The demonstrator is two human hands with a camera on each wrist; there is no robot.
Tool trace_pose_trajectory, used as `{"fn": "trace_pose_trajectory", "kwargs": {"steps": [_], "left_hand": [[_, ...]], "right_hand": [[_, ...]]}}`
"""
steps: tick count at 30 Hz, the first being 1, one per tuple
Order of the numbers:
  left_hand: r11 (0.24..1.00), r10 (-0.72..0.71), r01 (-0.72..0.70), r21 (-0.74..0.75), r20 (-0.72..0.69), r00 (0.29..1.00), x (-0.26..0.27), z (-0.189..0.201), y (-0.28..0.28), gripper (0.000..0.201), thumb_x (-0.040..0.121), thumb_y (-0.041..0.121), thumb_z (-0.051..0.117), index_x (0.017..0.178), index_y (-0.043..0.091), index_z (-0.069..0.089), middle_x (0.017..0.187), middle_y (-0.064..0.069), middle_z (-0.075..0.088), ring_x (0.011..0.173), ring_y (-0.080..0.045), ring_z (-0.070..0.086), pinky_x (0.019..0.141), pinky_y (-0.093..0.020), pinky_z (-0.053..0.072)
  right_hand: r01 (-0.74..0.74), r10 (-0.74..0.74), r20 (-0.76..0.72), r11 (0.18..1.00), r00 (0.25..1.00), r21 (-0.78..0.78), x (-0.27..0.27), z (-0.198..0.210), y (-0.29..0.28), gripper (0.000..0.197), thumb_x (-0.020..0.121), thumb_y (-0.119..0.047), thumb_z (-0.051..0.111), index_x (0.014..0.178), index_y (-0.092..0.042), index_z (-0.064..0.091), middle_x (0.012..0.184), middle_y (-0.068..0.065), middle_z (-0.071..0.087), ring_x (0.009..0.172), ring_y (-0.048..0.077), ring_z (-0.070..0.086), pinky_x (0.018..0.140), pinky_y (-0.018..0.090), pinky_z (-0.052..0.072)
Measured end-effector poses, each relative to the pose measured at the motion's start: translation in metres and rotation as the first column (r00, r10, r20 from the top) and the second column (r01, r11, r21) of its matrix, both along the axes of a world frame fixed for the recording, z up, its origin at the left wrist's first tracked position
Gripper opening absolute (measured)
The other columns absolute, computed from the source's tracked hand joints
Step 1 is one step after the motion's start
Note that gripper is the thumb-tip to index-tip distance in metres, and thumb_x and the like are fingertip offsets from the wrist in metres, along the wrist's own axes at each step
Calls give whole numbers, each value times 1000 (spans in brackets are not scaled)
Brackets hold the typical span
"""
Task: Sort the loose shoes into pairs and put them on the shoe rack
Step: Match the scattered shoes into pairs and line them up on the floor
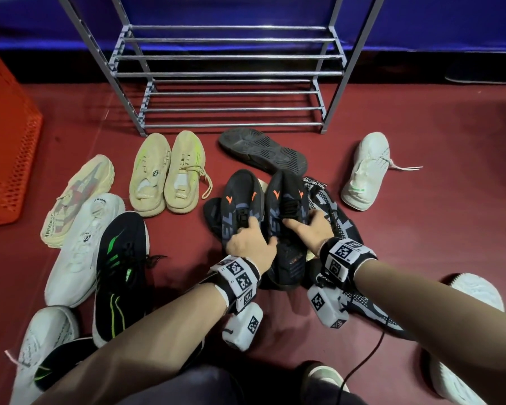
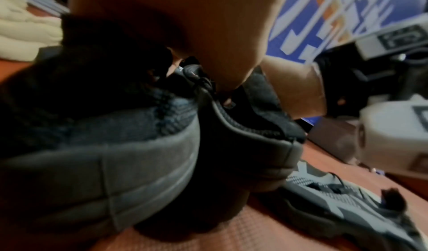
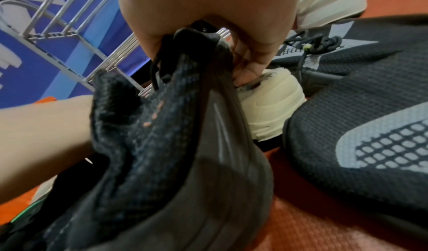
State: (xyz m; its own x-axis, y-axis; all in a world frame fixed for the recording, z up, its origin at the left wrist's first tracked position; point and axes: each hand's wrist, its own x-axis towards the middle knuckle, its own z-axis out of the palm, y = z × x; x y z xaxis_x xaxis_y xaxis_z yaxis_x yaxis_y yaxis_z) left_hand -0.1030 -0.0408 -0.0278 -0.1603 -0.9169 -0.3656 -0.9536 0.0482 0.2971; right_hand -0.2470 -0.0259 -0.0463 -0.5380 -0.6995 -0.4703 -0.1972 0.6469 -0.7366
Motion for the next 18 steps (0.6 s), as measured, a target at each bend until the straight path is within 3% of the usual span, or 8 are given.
{"fn": "trace_pose_trajectory", "kwargs": {"steps": [3, 5, 11, 18], "left_hand": [[996, -73, 79, -49, 101, 992, 5, -1, 8, 67, 82, 67, 48, 124, 16, 37, 108, -11, 65, 99, -31, 63, 75, -33, 44], [994, -100, 106, -37, 138, 985, 4, 0, 5, 69, 82, 68, 48, 123, 14, 37, 109, -10, 66, 100, -29, 64, 75, -33, 43], [994, -101, 98, 39, 63, 993, 1, 3, -4, 45, 94, 43, 49, 121, 8, 40, 118, -14, 63, 109, -33, 60, 83, -37, 45], [989, -118, 115, 97, 23, 993, 0, 5, -13, 36, 93, 32, 53, 118, 6, 49, 118, -16, 62, 112, -35, 58, 87, -38, 47]], "right_hand": [[-26, 25, -56, 1000, 998, -6, 3, -2, 1, 60, 75, -32, 78, 120, -9, 46, 104, 0, 55, 91, 15, 52, 80, 22, 36], [-25, 24, -63, 1000, 998, -9, 7, -3, 1, 62, 72, -34, 78, 119, -10, 46, 106, 0, 57, 92, 16, 53, 82, 23, 38], [-4, 2, -38, 999, 999, -39, 13, -1, -3, 68, 67, -37, 80, 118, -12, 43, 107, 0, 58, 99, 20, 59, 94, 34, 48], [17, -20, -35, 997, 999, -69, 16, -1, -4, 70, 66, -38, 80, 119, -11, 42, 107, 0, 57, 102, 21, 60, 95, 35, 48]]}}
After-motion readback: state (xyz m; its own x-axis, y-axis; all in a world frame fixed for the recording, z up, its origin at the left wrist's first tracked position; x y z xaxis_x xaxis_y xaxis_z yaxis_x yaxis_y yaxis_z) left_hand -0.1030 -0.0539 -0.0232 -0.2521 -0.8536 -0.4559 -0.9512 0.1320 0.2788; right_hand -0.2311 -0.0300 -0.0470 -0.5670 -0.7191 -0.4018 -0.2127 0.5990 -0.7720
